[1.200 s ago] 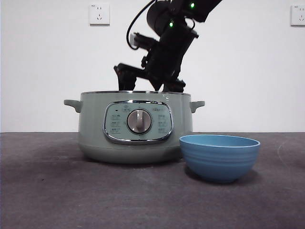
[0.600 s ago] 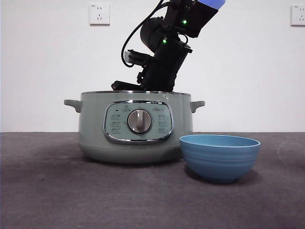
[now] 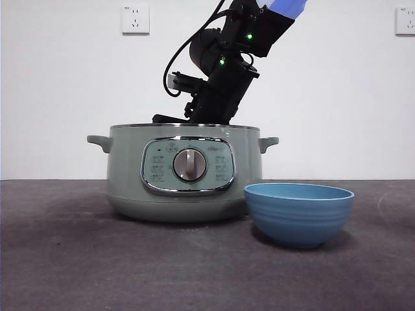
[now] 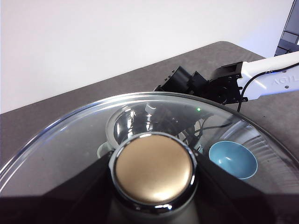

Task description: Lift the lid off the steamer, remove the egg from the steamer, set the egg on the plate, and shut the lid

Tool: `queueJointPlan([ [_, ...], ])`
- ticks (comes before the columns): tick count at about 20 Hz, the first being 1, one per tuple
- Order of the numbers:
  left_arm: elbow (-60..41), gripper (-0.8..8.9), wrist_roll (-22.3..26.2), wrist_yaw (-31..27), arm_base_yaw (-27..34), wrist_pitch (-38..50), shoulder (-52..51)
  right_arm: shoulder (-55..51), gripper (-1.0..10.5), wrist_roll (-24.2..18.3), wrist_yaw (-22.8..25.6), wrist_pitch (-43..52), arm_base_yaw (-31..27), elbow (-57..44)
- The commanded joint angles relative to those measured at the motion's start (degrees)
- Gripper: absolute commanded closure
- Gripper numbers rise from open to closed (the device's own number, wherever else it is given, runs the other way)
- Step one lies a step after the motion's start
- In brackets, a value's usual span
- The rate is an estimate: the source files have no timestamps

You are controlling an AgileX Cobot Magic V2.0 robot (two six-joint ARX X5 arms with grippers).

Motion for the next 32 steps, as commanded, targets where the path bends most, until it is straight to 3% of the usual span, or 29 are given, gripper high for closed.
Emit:
queueJointPlan([
  [1, 1.1, 8.22, -0.2, 0.2, 0.1, 2.6, -0.7, 1.4, 9.3, 0.4, -0.1, 0.6, 0.2, -0.3],
  [5, 1.1, 8.22, -0.2, 0.2, 0.1, 2.6, -0.7, -0.1, 9.6, 0.4, 0.0, 2.3, 0.8, -0.3],
  [9, 1.1, 8.22, -0.2, 0.2, 0.1, 2.7, -0.7, -9.0, 9.6, 0.2, 0.4, -0.1, 1.2, -0.3],
  [15, 1.1, 8.22, -0.2, 0.5, 0.1, 3.6, -0.7, -31.0, 9.6, -1.1, 2.4, -17.3, 0.6, -0.3],
  [20, 1.1, 8.22, -0.1, 1.8, 0.1, 3.7, -0.7, -39.4, 9.6, -3.1, 2.3, -31.7, -1.4, -1.7],
  [23, 1.1, 8.22, -0.1, 1.9, 0.1, 3.7, -0.7, -43.3, 9.6, -2.5, 1.7, -29.8, -2.8, -10.1],
  [28, 1.1, 8.22, -0.1, 1.9, 0.1, 3.7, -0.7, -46.2, 9.6, -0.3, 1.5, -16.7, -3.0, -31.5],
  [32, 1.1, 8.22, -0.1, 1.9, 0.0, 3.7, -0.7, -45.6, 9.6, 1.3, 1.4, -5.4, -3.0, -42.4],
])
